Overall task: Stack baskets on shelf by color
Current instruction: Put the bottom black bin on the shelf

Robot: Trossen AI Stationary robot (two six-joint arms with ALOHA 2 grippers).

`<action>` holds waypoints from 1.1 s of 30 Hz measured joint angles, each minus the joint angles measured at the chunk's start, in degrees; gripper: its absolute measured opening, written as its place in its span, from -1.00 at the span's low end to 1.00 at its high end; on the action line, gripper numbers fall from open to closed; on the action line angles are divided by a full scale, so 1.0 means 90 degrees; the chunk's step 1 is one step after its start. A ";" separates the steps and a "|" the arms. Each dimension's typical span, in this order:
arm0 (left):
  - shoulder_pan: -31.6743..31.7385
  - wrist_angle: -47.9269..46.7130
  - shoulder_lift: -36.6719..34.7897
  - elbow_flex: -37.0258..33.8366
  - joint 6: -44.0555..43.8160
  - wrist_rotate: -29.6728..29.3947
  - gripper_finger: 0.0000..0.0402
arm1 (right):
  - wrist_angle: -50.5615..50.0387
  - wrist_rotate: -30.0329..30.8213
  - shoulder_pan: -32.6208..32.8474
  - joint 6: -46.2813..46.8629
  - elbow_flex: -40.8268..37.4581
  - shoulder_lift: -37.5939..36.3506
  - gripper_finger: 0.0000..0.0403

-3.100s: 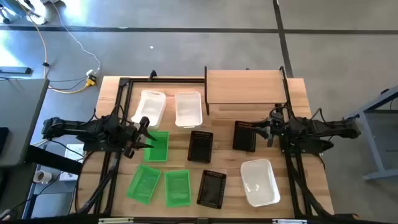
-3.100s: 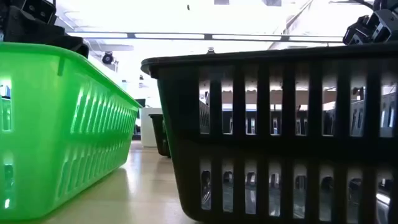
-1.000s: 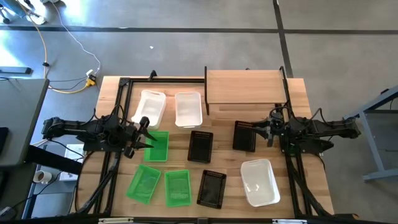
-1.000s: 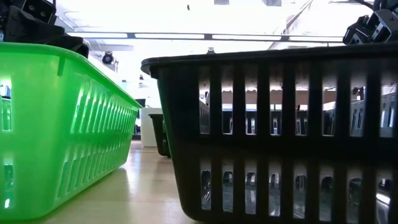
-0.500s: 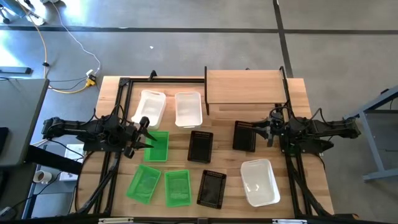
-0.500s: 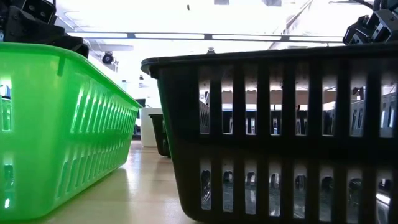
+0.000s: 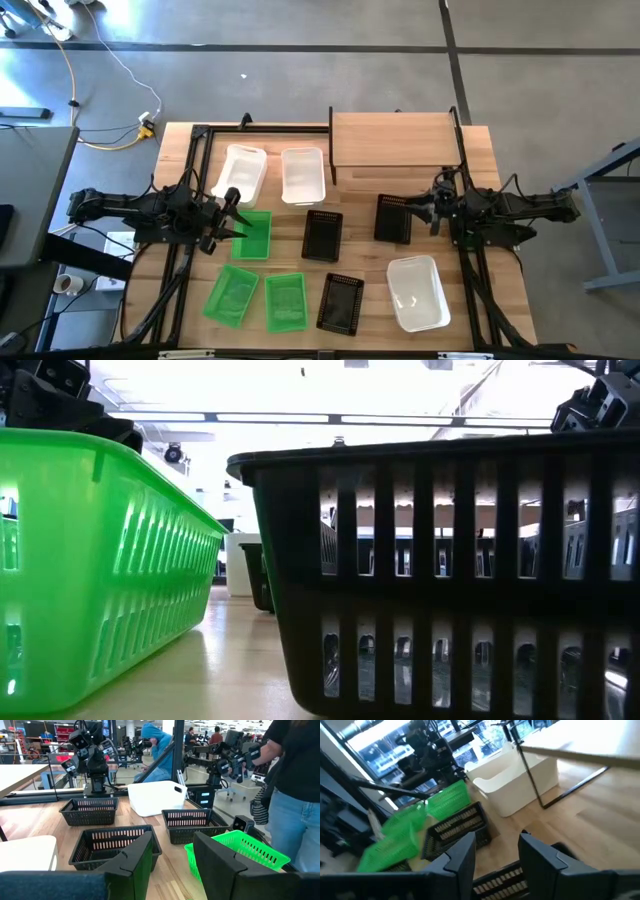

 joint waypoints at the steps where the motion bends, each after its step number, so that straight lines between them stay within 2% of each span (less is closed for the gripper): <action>1: 0.0000 0.0002 0.0000 0.0000 0.0000 0.0000 -0.34 | 0.0001 -0.0034 0.0000 0.0230 0.0001 0.0001 -0.34; 5: -0.0002 0.0002 0.0000 0.0000 0.0000 0.0000 -0.34 | 0.0001 -0.0030 0.0000 0.1066 -0.0001 0.0001 -0.34; 10: -0.0001 0.0001 -0.0002 0.0000 0.0000 0.0000 -0.34 | 0.0004 -0.0016 0.0000 0.1143 -0.0001 0.0001 -0.34; 16: 0.0000 0.0000 0.0000 0.0000 0.0000 0.0000 -0.34 | 0.0146 -0.0165 -0.0002 0.1709 -0.0009 0.0001 -0.34; 18: 0.0000 0.0002 0.0000 0.0000 0.0000 0.0000 -0.34 | 0.0424 -0.0180 -0.0002 0.1968 -0.0011 0.0001 -0.34; 29: 0.0020 0.0002 0.0000 0.0000 0.0000 -0.0003 -0.34 | 0.2842 -0.0035 0.0002 0.1945 -0.0011 0.0083 -0.34; 33: 0.0017 0.0002 0.0000 0.0000 0.0000 -0.0003 -0.34 | 0.2973 -0.0035 0.0002 0.1954 0.0357 0.0523 -0.34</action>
